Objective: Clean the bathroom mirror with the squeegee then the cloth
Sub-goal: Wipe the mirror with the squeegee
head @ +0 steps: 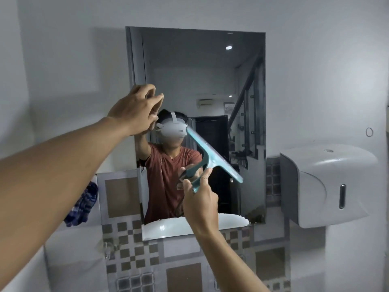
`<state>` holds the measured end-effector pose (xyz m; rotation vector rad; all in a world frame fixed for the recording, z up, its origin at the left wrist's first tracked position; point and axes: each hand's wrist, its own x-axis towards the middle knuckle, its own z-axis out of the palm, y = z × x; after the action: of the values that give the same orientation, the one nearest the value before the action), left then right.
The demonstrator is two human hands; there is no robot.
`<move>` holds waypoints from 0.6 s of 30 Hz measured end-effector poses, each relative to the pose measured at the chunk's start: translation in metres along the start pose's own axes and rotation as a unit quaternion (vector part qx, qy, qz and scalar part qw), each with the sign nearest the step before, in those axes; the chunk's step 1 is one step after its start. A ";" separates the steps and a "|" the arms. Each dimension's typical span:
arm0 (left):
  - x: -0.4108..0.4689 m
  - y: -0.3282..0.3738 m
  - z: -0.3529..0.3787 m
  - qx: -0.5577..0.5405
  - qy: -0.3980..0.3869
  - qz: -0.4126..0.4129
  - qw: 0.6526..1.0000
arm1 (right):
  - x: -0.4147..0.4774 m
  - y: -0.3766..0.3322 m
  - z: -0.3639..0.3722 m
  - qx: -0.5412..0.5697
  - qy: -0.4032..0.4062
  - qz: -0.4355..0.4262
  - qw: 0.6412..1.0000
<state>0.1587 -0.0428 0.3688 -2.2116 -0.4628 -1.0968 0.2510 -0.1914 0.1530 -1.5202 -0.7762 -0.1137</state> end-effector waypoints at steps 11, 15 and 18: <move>0.001 -0.007 0.004 -0.005 -0.006 0.017 1.000 | -0.027 0.003 0.036 0.024 -0.043 -0.042 0.998; 0.000 -0.007 0.005 -0.010 -0.010 0.011 1.000 | -0.032 0.014 0.048 -0.061 -0.064 -0.074 0.993; 0.000 -0.006 0.004 -0.010 -0.015 0.007 1.000 | -0.033 0.020 0.050 -0.109 -0.077 -0.075 0.988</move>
<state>0.1576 -0.0356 0.3690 -2.2469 -0.4495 -1.0668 0.2172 -0.1568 0.1124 -1.6905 -1.0306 -0.2006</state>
